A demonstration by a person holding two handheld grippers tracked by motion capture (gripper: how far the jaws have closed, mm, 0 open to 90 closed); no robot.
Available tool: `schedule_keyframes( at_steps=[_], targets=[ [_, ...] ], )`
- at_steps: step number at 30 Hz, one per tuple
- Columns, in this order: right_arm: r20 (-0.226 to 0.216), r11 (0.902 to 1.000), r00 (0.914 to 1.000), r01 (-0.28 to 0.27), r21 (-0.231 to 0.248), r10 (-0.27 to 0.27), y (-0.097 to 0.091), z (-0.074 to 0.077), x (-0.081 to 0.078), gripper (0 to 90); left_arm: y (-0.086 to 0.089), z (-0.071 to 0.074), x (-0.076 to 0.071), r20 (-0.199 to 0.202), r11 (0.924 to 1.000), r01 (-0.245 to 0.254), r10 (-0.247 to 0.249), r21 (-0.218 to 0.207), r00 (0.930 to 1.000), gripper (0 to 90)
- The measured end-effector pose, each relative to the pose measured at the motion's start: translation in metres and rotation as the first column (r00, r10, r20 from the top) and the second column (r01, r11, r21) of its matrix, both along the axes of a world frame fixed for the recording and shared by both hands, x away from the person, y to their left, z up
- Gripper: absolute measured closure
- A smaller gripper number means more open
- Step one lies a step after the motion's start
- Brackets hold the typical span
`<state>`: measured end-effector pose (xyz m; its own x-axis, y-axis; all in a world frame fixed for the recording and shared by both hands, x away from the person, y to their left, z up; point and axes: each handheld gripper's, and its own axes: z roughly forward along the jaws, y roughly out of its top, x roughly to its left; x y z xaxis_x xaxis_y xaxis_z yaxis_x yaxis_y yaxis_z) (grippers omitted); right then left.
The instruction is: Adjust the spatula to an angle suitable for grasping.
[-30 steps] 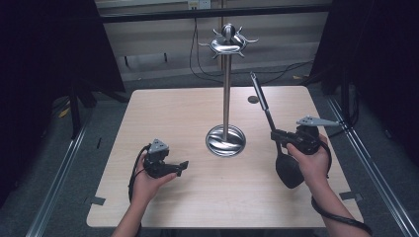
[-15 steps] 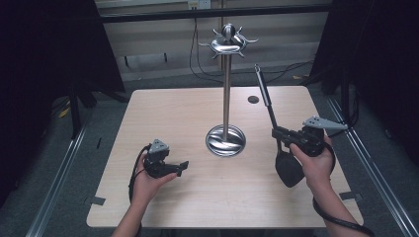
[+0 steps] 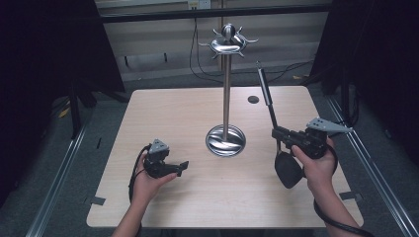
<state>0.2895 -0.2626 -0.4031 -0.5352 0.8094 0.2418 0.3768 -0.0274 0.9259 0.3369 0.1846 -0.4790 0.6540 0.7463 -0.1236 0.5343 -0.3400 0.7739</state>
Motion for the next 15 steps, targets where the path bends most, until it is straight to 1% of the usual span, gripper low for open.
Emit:
schedule_keyframes(
  at_steps=[1,5,6,7,11,15],
  targets=[
    [0.0,1.0,1.0,0.0,0.002,0.0,0.0001,0.0006,-0.0007,75.7,0.0006,0.0003,0.0001,0.0,1.0,0.005,-0.005,0.009,1.0,8.4],
    [0.021,0.9999,0.9997,-0.009,0.012,0.009,0.0005,0.0028,-0.004,75.7,0.0,0.0001,0.0,0.0,1.0,0.002,-0.002,0.002,1.0,8.4],
    [0.024,0.9999,0.9997,-0.007,0.009,0.006,0.0008,0.0032,-0.0047,75.7,-0.0001,0.0,0.0,0.0,1.0,0.002,-0.002,0.003,1.0,8.4],
    [0.024,0.9998,0.9996,-0.016,0.01,0.016,0.0009,0.0036,-0.0052,75.7,0.0002,0.0001,0.0003,0.002,1.0,0.004,-0.004,0.008,1.0,8.4],
    [0.04,0.9996,0.9989,-0.024,0.014,0.023,0.0033,0.0053,-0.0074,75.7,0.0,-0.0002,0.0001,-0.001,0.9999,0.008,-0.008,0.008,1.0,8.4],
    [0.056,0.9993,0.9979,-0.034,0.011,0.034,0.0069,0.0077,-0.0098,75.7,0.0001,0.0,0.0,0.0,1.0,0.001,-0.001,0.004,1.0,8.4]
  ],
)
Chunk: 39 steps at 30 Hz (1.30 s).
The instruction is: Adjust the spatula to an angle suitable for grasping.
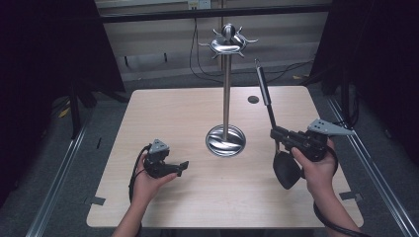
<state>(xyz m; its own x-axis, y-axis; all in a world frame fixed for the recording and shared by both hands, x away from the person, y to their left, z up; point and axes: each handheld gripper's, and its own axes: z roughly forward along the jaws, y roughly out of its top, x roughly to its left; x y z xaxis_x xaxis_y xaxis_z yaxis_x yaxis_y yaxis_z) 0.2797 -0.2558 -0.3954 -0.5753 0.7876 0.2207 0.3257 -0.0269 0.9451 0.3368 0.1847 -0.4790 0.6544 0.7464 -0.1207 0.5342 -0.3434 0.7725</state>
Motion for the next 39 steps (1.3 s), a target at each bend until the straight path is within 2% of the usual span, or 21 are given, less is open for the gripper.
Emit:
schedule_keyframes(
  at_steps=[7,12,13,23,31,33,39],
  targets=[
    [0.024,0.9997,0.9995,-0.019,0.015,0.019,0.003,0.005,-0.003,75.7,0.0,0.0,0.0,0.0,1.0,0.005,-0.005,0.007,1.0,8.4],
    [0.04,0.9996,0.9989,-0.025,0.01,0.025,0.005,0.008,-0.004,75.7,0.0,0.0,0.0,-0.001,1.0,0.007,-0.007,0.006,1.0,8.4],
    [0.054,0.9996,0.9981,-0.028,-0.003,0.028,0.005,0.008,-0.005,75.7,0.0,0.0,0.0,-0.001,1.0,0.006,-0.006,0.007,1.0,8.4],
    [0.075,0.9994,0.9967,-0.032,0.016,0.031,0.005,0.01,-0.009,75.7,0.0,0.0,0.0,0.0,1.0,0.007,-0.007,0.004,1.0,8.5],
    [0.117,0.9981,0.9917,-0.055,0.026,0.052,0.008,0.016,-0.013,75.7,-0.001,0.0,0.0,-0.001,1.0,0.007,-0.007,-0.002,1.0,8.6],
    [0.141,0.9972,0.9876,-0.072,0.02,0.069,0.01,0.017,-0.015,75.7,-0.001,0.001,0.0,0.001,1.0,0.009,-0.009,0.0,1.0,8.6],
    [0.166,0.9953,0.9819,-0.095,0.021,0.09,0.014,0.016,-0.016,75.7,0.0,0.0,0.0,0.0,1.0,0.005,-0.005,-0.003,1.0,8.6]
  ],
)
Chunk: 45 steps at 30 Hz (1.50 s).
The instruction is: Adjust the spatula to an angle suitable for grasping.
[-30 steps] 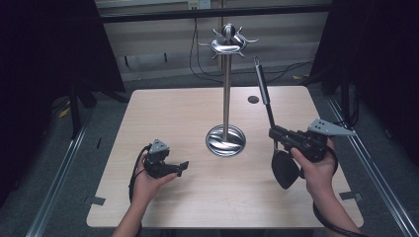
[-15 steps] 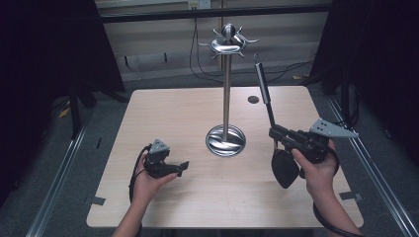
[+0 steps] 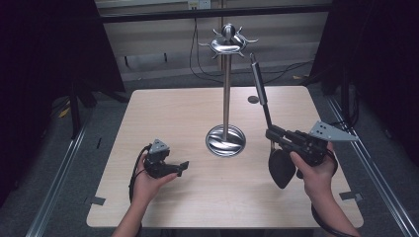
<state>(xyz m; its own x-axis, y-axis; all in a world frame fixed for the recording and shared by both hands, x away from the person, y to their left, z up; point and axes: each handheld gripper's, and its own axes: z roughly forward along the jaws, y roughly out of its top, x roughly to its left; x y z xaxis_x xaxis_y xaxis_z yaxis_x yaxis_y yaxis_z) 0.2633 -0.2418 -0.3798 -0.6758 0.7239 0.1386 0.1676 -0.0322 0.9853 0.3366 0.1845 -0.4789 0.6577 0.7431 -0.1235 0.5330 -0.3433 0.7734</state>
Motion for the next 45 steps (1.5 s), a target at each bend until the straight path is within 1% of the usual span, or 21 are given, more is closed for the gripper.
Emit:
schedule_keyframes(
  at_steps=[2,4,5,16,17,21,26,30,32,37,38,39,41,44,45],
  targets=[
    [0.0,1.0,1.0,-0.003,-0.002,0.003,0.0,0.0,0.0,75.7,0.0,0.0,0.0,0.0,1.0,0.001,-0.001,0.0,1.0,8.6],
    [0.008,1.0,1.0,-0.004,0.001,0.004,0.002,0.001,-0.001,75.7,0.0,0.0,0.0,0.0,1.0,0.0,0.0,0.005,1.0,8.6],
    [0.018,0.9999,0.9998,-0.012,0.006,0.012,0.002,0.002,-0.001,75.7,0.0,0.0,0.001,0.001,1.0,0.002,-0.002,0.006,1.0,8.6],
    [0.019,0.9995,0.9993,-0.032,-0.005,0.032,0.011,0.004,0.0,75.7,0.001,0.0,0.001,0.002,0.9999,0.005,-0.005,0.012,1.0,8.7],
    [0.01,0.9996,0.9996,-0.027,-0.009,0.028,0.012,0.003,0.001,75.7,0.001,-0.001,0.001,0.001,0.9999,0.003,-0.003,0.012,1.0,8.7],
    [0.004,0.9995,0.9996,-0.027,-0.015,0.027,0.014,0.002,0.004,75.7,0.002,-0.001,0.001,-0.001,0.9999,-0.001,0.001,0.012,1.0,8.7],
    [0.003,0.9995,0.9998,-0.021,-0.022,0.021,0.015,0.0,0.005,75.6,0.002,-0.001,0.001,-0.002,1.0,-0.001,0.001,0.009,1.0,8.7],
    [0.004,0.9991,0.9999,-0.011,-0.041,0.012,0.017,0.0,0.007,75.6,0.001,-0.001,0.001,-0.002,0.9999,0.001,-0.001,0.015,1.0,8.7],
    [-0.001,0.9993,0.9999,-0.01,-0.037,0.01,0.018,0.0,0.008,75.6,0.001,-0.001,0.001,0.0,0.9999,0.003,-0.003,0.015,1.0,8.7],
    [-0.01,0.9988,0.9999,-0.003,-0.049,0.003,0.024,-0.002,0.012,75.6,0.001,-0.001,0.001,0.0,0.9999,0.002,-0.002,0.016,1.0,8.7],
    [-0.012,0.9983,0.9999,-0.001,-0.058,0.001,0.025,-0.002,0.013,75.6,0.001,-0.001,0.001,0.0,0.9999,0.002,-0.002,0.016,1.0,8.7],
    [-0.013,0.9982,0.9999,-0.008,-0.059,0.007,0.026,-0.003,0.014,75.6,0.002,-0.001,0.001,-0.001,1.0,0.001,-0.001,0.009,1.0,8.7],
    [-0.016,0.998,0.9999,0.001,-0.064,-0.002,0.028,-0.003,0.015,75.6,0.002,0.0,0.001,0.002,1.0,-0.002,0.002,0.005,1.0,8.7],
    [-0.022,0.9977,0.9998,-0.004,-0.068,0.002,0.029,-0.003,0.017,75.6,0.002,0.0,0.001,0.001,1.0,-0.001,0.001,0.009,1.0,8.7],
    [-0.023,0.9976,0.9997,0.003,-0.069,-0.005,0.032,-0.004,0.018,75.6,0.002,0.0,0.001,0.001,1.0,0.0,0.0,0.007,1.0,8.7]
  ],
)
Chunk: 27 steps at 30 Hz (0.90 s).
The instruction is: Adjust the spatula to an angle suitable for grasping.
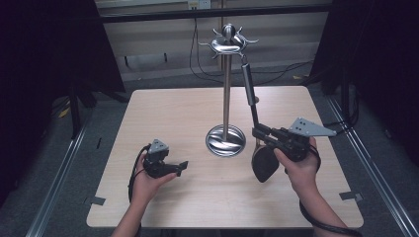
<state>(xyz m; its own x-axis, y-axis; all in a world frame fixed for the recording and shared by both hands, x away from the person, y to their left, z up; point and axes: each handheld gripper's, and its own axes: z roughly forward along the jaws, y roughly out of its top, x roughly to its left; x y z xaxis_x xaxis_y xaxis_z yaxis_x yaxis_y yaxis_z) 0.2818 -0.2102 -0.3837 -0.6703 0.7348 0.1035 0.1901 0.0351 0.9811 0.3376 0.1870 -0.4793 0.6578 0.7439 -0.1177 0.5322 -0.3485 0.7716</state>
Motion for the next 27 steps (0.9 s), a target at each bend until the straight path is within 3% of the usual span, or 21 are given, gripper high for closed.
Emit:
schedule_keyframes(
  at_steps=[27],
  targets=[
    [-0.05,0.9994,0.9986,0.015,-0.031,-0.016,0.02,-0.001,0.014,75.8,0.0,0.002,0.0,0.01,1.0,0.0,0.0,-0.005,0.9999,8.7]
  ],
)
